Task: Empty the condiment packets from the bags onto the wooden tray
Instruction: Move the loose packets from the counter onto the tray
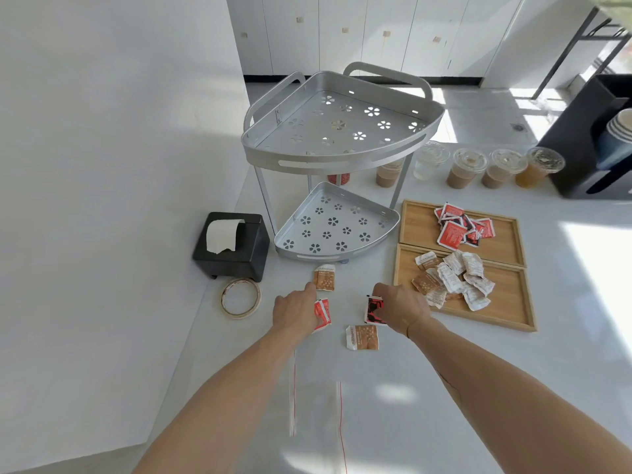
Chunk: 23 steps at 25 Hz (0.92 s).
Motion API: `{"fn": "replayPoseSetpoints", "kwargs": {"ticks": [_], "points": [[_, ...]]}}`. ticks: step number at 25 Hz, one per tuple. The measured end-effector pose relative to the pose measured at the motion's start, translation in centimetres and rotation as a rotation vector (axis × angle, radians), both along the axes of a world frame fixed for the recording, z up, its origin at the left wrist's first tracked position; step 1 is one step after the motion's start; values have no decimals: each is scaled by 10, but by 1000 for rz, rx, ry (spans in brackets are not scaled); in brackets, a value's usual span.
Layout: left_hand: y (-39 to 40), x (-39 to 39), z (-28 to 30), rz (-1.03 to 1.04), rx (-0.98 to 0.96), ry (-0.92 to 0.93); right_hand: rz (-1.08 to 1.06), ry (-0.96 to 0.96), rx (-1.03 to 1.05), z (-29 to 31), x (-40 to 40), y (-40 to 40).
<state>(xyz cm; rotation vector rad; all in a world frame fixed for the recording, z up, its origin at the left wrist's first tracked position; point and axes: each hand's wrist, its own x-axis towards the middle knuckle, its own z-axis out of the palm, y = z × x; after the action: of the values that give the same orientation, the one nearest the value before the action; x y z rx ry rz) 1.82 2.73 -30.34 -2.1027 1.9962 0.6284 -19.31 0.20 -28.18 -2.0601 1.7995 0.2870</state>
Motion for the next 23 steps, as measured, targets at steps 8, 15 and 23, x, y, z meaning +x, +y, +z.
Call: {"fn": "replayPoseSetpoints", "kwargs": {"ticks": [8, 15, 23], "points": [[-2, -15, 19, -195, 82, -37, -13, 43, -21, 22, -42, 18], [-26, -70, 56, -218, 27, 3, -100, 41, 0, 48, -133, 23], [-42, -168, 80, -262, 13, 166, -219, 17, -32, 67, -237, 25]]}}
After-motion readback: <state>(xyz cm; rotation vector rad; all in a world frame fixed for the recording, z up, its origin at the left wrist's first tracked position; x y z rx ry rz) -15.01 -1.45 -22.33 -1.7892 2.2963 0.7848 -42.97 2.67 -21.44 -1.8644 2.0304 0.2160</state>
